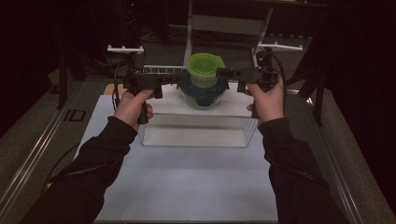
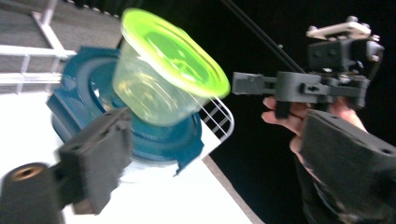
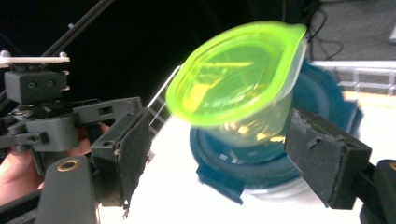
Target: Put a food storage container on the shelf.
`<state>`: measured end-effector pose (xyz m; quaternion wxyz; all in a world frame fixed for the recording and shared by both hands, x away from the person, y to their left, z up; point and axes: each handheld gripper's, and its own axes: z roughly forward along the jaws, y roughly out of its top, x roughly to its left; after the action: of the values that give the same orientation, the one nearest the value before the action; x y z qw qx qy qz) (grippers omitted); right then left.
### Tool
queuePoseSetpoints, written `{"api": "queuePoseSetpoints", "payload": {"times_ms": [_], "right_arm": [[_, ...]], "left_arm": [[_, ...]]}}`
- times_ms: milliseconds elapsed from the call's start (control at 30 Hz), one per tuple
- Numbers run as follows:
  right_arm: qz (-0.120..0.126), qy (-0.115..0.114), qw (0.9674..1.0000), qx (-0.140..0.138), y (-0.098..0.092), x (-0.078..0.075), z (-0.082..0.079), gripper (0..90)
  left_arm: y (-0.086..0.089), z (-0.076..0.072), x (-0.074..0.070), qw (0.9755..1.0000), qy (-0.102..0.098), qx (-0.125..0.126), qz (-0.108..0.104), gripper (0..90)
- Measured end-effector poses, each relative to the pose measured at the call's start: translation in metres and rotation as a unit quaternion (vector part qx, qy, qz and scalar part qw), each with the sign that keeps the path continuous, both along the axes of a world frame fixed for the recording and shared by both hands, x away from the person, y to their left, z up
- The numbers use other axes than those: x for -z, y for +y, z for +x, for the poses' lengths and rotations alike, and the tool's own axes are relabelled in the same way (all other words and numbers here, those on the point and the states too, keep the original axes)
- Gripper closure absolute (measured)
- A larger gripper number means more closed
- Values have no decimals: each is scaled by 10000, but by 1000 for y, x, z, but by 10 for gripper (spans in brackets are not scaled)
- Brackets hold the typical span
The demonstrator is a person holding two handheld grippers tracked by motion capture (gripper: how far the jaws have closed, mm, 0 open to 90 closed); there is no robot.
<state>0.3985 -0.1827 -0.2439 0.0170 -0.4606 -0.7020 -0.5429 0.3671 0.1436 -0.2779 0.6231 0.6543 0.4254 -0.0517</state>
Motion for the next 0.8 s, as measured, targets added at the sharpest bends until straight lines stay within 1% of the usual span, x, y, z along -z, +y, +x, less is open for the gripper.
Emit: {"api": "queuePoseSetpoints", "payload": {"times_ms": [33, 67, 100, 167, 233, 267, 300, 400, 433, 500, 533, 600, 633, 667, 700, 767, 800], "right_arm": [[-7, -8, 10000, -8, 0, 2, -3, 223], [8, -21, 10000, -41, -1, 5, -6, 224], [13, -24, 10000, -69, -1, 7, -7, 224], [29, -40, 9999, -131, -2, 12, -13, 224], [0, -52, 9997, -219, -3, 19, -19, 223], [-3, -59, 9997, -246, -4, 23, -22, 223], [-5, -56, 9996, -260, -4, 26, -24, 223], [-1, -76, 9995, -304, -8, 40, -34, 219], [13, -65, 9994, -326, -8, 44, -36, 219], [-32, -66, 9994, -335, -10, 52, -41, 218], [-64, -75, 9994, -331, -11, 59, -44, 218], [-47, -87, 9995, -309, -13, 66, -48, 218], [-68, -90, 9995, -299, -13, 69, -50, 218], [-96, -157, 9994, -281, -14, 75, -54, 217], [-101, -166, 9994, -285, -14, 78, -56, 213], [-169, -206, 9992, -294, -15, 85, -61, 209], [-153, -224, 9991, -318, -17, 91, -64, 205]], "left_arm": [[1, -6, 3, 9999, -122, -37, 74, 71], [2, -9, 4, 9998, -170, -43, 115, 71], [2, -14, 6, 9994, -260, -47, 214, 71], [4, -23, 11, 9989, -410, -75, 214, 71], [5, -31, 16, 9986, -473, 19, 243, 71], [5, -34, 17, 9984, -501, 34, 262, 71], [5, -39, 21, 9978, -561, 67, 333, 71], [5, -50, 31, 9972, -641, 98, 374, 72], [5, -54, 34, 9967, -676, 129, 422, 72], [4, -57, 37, 9964, -704, 132, 451, 73], [2, -64, 46, 9952, -776, 193, 564, 73], [0, -70, 54, 9940, -841, 223, 665, 73], [-2, -75, 60, 9928, -911, 276, 727, 73], [-4, -77, 63, 9921, -931, 332, 772, 73], [-7, -80, 68, 9913, -967, 394, 802, 73], [-12, -87, 77, 9907, -953, 516, 822, 73], [-14, -89, 80, 9907, -955, 529, 812, 73]]}}
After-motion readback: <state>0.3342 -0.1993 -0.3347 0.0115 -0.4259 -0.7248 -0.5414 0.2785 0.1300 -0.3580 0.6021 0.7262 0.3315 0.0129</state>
